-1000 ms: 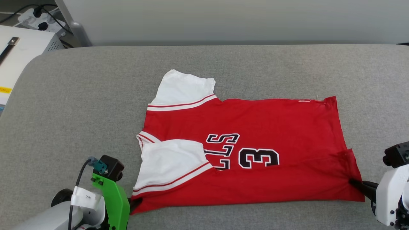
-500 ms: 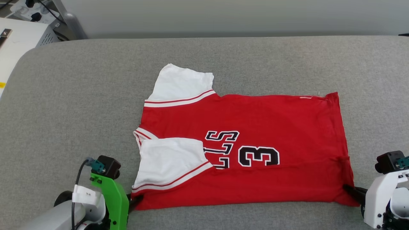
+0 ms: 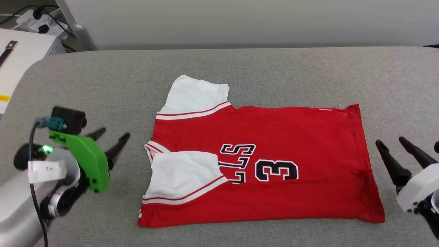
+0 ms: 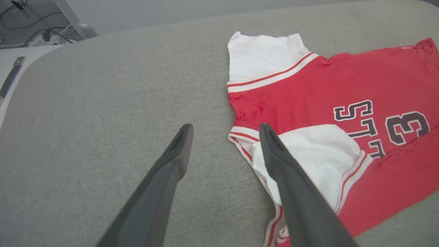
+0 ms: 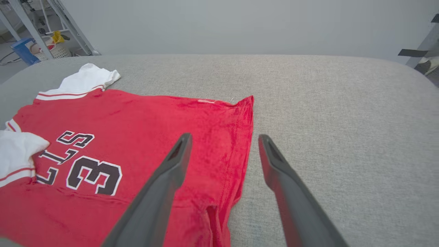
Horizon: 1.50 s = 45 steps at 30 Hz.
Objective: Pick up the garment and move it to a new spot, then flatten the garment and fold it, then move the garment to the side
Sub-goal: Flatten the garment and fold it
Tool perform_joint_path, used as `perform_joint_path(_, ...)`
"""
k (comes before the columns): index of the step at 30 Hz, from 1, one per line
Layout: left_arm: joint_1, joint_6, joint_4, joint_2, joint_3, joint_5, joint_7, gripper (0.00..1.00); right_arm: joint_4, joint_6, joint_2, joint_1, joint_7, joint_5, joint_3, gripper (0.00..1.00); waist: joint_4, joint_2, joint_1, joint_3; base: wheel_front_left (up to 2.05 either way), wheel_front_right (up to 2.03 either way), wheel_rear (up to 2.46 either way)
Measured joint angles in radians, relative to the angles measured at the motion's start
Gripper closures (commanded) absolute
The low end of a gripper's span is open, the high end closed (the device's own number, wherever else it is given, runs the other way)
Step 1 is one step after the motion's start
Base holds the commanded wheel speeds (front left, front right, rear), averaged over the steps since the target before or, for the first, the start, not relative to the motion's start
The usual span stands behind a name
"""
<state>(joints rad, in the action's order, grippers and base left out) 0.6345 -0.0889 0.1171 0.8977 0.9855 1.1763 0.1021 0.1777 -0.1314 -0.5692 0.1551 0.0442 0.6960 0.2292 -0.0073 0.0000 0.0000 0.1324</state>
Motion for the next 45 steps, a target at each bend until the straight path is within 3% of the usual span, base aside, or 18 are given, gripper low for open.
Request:
perform_joint_path(3,0.071,-0.023,0.006,-0.011,-0.029,-0.041,-0.030,0.00,-0.034,0.000,0.048,0.013,-0.053,-0.064,-0.046,0.00,-0.008,0.0000,0.0000,0.016,0.00,0.00,0.00)
perform_joint_path(8,0.204,-0.023,0.059,-0.065,-0.052,-0.097,-0.036,0.00,-0.119,0.000,0.118,0.021,-0.095,-0.151,-0.094,0.00,-0.027,0.0000,0.0000,0.055,0.00,0.00,0.00)
perform_joint_path(13,0.358,0.029,0.162,-0.127,-0.066,-0.102,0.028,0.00,-0.208,0.000,0.162,0.038,-0.095,-0.197,-0.100,0.00,-0.050,0.0000,0.0000,0.112,0.00,0.00,0.00)
perform_joint_path(18,0.521,0.088,0.302,-0.183,-0.057,-0.092,0.182,0.00,-0.271,0.000,0.177,0.061,-0.079,-0.231,-0.093,0.00,-0.078,0.0000,0.0000,0.184,0.00,0.00,0.00)
perform_joint_path(27,0.732,0.174,0.509,-0.239,0.039,-0.066,0.587,0.00,-0.305,0.000,0.188,0.124,-0.067,-0.246,-0.055,0.00,-0.150,0.0000,0.0001,0.334,0.00,0.00,0.00)
perform_joint_path(40,0.772,0.197,0.624,-0.256,0.085,-0.076,0.684,0.00,-0.263,0.000,0.188,0.164,-0.101,-0.246,-0.021,0.00,-0.227,0.0001,0.0001,0.447,0.00,0.00,0.00)
perform_joint_path(41,0.776,0.200,0.623,-0.252,0.087,-0.076,0.688,0.80,-0.259,0.000,0.186,0.164,-0.102,-0.245,-0.020,0.00,-0.230,0.0000,0.0001,0.450,0.00,0.00,0.00)
perform_joint_path(42,0.777,0.202,0.621,-0.251,0.088,-0.075,0.690,1.00,-0.254,0.000,0.184,0.164,-0.103,-0.244,-0.021,0.00,-0.231,0.0000,0.0001,0.450,0.00,0.00,0.00)
perform_joint_path(45,0.775,0.208,0.620,-0.249,0.094,-0.073,0.678,1.00,-0.239,0.000,0.177,0.170,-0.112,-0.242,-0.023,0.00,-0.229,0.0000,0.0001,0.443,0.00,0.00,0.00)
